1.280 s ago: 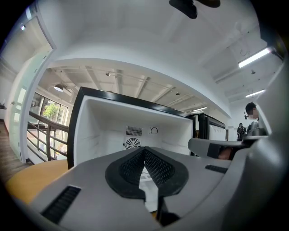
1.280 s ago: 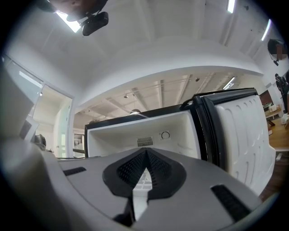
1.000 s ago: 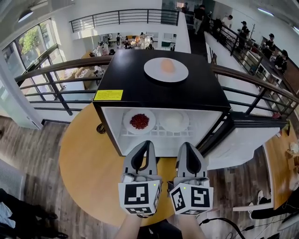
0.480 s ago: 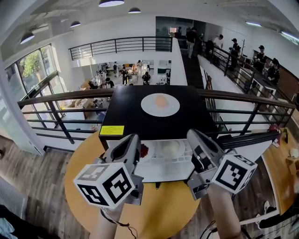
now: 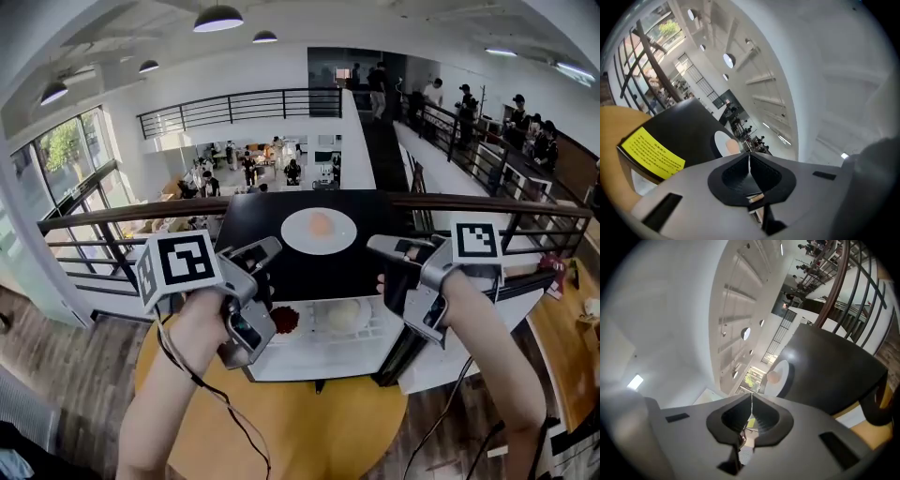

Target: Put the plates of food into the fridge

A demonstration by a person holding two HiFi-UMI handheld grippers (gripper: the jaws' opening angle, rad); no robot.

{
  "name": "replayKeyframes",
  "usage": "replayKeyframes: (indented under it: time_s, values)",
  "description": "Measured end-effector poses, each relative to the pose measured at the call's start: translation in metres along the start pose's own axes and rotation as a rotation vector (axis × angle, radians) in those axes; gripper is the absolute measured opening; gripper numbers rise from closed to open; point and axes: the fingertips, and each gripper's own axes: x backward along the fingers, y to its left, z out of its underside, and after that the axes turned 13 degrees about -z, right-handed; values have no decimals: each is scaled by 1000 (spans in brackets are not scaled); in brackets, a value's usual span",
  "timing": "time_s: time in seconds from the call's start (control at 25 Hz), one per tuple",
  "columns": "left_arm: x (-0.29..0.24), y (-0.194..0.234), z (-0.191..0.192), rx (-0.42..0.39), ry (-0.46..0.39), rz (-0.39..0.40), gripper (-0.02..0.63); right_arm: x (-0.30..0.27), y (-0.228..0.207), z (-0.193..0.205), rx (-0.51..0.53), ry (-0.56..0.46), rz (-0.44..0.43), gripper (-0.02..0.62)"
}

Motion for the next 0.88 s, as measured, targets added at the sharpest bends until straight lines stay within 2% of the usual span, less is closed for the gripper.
replayKeyframes:
  time_s: [0.12, 0.28, 0.4, 0.56, 0.6, 0.68, 0.88]
  values:
    - [-21, 10, 4, 110, 117, 3, 8, -5, -14, -5, -93, 54, 13, 14]
    - [-42, 23, -9, 140, 129, -48, 9, -12, -29, -19, -115, 120, 46, 15]
    - [-45, 28, -25, 124, 156, -53, 9, -26, -29, -33, -119, 128, 70, 17]
    - [-43, 41, -26, 103, 183, -68, 14, -32, -37, -36, -78, 186, 120, 18]
    - [-44, 42, -25, 103, 180, -67, 26, -32, -41, -36, -67, 208, 130, 26]
    - [-48, 40, -25, 102, 179, -60, 55, -32, -46, -34, -58, 261, 146, 85]
    - [-58, 34, -23, 97, 229, -70, 81, -36, -55, -32, -43, 355, 189, 106]
